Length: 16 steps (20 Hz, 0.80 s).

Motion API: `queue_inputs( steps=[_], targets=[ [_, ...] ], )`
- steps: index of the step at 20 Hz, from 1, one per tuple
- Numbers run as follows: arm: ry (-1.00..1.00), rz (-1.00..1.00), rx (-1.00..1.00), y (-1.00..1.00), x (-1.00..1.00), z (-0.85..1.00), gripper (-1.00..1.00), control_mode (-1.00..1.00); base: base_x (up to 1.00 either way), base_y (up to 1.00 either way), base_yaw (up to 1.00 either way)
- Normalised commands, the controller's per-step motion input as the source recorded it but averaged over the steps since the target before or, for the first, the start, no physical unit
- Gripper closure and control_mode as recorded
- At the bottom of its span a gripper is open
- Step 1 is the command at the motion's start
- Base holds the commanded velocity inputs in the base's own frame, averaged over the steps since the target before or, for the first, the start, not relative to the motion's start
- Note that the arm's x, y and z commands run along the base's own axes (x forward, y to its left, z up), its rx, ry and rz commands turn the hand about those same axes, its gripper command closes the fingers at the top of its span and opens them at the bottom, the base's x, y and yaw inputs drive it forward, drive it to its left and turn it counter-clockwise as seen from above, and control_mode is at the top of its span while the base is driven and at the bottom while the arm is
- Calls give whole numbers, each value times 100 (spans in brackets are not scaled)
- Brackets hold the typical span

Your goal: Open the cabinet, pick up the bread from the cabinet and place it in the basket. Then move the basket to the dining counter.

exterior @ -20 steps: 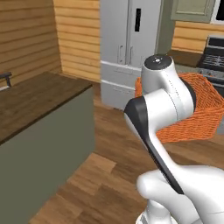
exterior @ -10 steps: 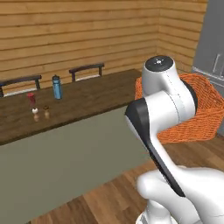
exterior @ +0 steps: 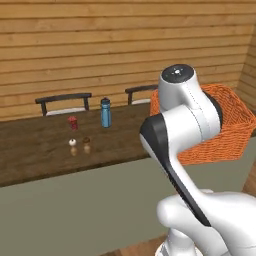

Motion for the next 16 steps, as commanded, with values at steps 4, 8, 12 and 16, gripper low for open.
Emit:
queue_inputs(
  steps=[4, 8, 12, 16],
  targets=[
    [0, 0, 0, 0, 0, 0, 100, 100, 70, -70, 8],
    [0, 0, 0, 0, 0, 0, 100, 100, 61, -62, 4],
    [0, 2, 1, -9, 13, -2, 100, -100, 36, -32, 5],
    [3, 14, 4, -22, 92, -28, 100, -100, 0, 0, 0]
  ],
)
